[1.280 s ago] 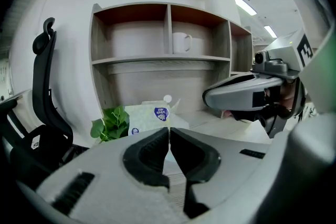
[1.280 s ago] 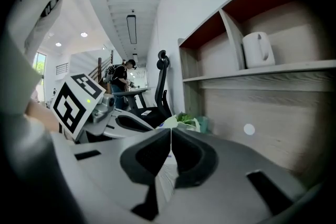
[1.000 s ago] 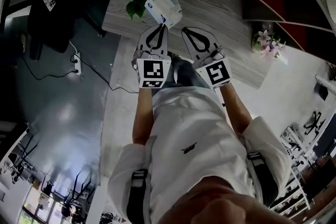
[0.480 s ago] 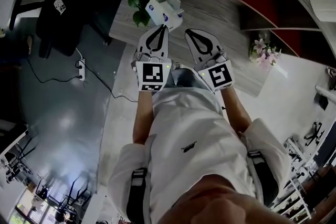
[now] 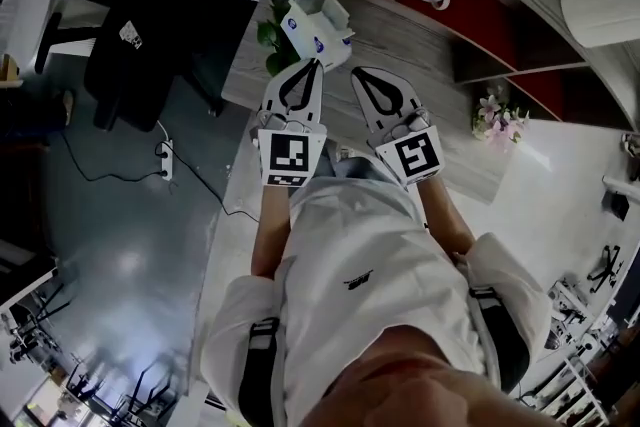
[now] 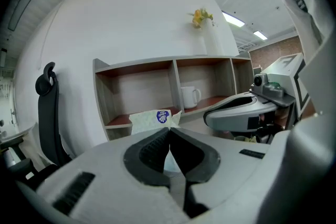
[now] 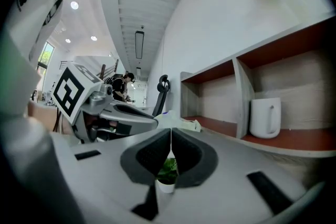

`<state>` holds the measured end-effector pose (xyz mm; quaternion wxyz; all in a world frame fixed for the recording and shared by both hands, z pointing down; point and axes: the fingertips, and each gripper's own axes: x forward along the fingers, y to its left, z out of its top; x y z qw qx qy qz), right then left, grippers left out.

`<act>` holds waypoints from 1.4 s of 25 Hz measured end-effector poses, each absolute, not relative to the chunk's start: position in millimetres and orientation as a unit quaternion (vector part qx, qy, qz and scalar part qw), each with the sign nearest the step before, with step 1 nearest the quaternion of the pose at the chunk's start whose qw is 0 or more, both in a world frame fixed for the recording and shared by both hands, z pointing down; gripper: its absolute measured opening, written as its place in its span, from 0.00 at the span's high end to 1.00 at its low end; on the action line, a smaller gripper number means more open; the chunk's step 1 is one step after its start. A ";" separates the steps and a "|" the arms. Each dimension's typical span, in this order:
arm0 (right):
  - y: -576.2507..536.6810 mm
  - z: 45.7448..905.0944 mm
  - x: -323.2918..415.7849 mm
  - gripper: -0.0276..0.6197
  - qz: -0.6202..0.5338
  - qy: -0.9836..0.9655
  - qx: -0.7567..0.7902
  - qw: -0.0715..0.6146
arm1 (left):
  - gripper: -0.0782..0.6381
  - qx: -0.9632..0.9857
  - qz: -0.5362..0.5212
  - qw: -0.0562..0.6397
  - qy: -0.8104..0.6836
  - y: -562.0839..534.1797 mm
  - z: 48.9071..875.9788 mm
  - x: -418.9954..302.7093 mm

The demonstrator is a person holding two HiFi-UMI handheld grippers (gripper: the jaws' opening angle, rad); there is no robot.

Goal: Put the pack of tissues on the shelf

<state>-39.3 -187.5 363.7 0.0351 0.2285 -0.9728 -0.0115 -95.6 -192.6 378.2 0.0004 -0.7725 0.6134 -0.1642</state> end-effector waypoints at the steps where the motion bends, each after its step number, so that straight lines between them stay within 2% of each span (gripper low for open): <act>1: -187.7 360.4 -40.4 0.92 -0.013 -0.973 0.230 0.033 | 0.85 -0.774 -0.163 0.005 0.612 -192.1 373.4 -96.2; 22: -224.1 302.9 -55.9 0.92 -0.057 -0.960 0.273 0.007 | 0.85 -0.806 -0.130 0.072 0.573 -225.6 296.0 -109.3; 35: -254.1 302.9 -52.5 0.92 -0.055 -0.944 0.324 0.015 | 0.85 -0.836 -0.128 0.076 0.529 -266.6 300.3 -106.8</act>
